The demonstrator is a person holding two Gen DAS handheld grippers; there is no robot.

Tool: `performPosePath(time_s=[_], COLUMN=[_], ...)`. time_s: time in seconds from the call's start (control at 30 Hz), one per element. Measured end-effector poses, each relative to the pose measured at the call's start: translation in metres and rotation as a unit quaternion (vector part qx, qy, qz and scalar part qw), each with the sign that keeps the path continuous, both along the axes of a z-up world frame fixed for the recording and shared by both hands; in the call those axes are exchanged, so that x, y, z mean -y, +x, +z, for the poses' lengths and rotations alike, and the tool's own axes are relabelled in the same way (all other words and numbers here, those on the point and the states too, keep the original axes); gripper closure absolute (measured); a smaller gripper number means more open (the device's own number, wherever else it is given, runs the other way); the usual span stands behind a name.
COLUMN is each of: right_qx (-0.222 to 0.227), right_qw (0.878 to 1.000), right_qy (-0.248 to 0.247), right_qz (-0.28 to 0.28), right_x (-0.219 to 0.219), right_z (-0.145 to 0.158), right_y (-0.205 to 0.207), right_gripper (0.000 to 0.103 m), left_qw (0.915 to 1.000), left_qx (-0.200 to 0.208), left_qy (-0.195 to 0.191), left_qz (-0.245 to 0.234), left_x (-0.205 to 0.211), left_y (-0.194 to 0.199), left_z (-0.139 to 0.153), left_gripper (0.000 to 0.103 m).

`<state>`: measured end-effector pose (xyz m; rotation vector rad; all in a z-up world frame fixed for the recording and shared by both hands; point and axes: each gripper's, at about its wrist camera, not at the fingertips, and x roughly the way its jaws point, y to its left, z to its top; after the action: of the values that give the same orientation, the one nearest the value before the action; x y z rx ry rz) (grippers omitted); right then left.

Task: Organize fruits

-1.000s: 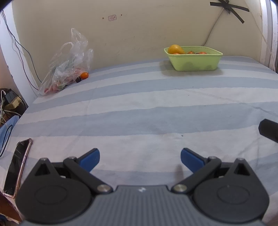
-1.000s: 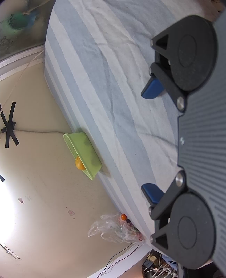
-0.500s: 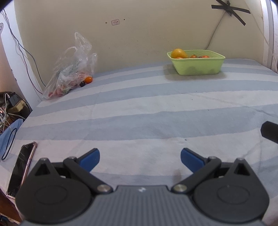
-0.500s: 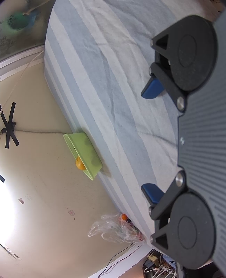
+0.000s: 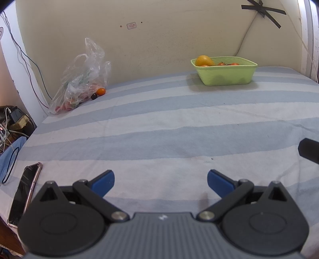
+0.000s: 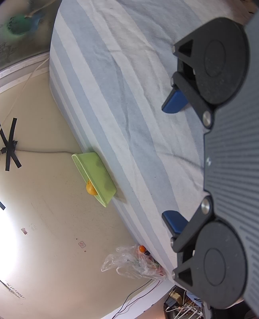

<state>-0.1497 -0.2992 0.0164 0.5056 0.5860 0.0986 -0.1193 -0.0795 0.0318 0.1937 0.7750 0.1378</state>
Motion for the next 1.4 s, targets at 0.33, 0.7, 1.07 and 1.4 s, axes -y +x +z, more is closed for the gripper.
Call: performPosePath(time_s=[0.33, 0.7, 1.07, 1.4], right_qx=[0.000, 0.000, 0.000, 0.000], right_qw=[1.000, 1.000, 1.000, 1.000], right_qy=[0.000, 0.001, 0.001, 0.001], right_qz=[0.000, 0.001, 0.001, 0.001], right_x=[-0.0002, 0.0002, 0.0003, 0.0008], right_z=[-0.0005, -0.0008, -0.0006, -0.0006], right_y=[-0.0002, -0.0003, -0.0004, -0.0003], right_gripper=[0.000, 0.000, 0.000, 0.000], left_qw=[1.0000, 1.0000, 1.0000, 1.0000], left_qx=[-0.003, -0.001, 0.004, 0.006], left_qy=[0.000, -0.001, 0.002, 0.004], left_qz=[-0.005, -0.004, -0.001, -0.004], left_x=[0.0013, 0.0008, -0.0002, 0.0001], left_y=[0.0005, 0.0003, -0.0020, -0.0018], left_z=[-0.0020, -0.0035, -0.0016, -0.0012], left_gripper=[0.000, 0.000, 0.000, 0.000])
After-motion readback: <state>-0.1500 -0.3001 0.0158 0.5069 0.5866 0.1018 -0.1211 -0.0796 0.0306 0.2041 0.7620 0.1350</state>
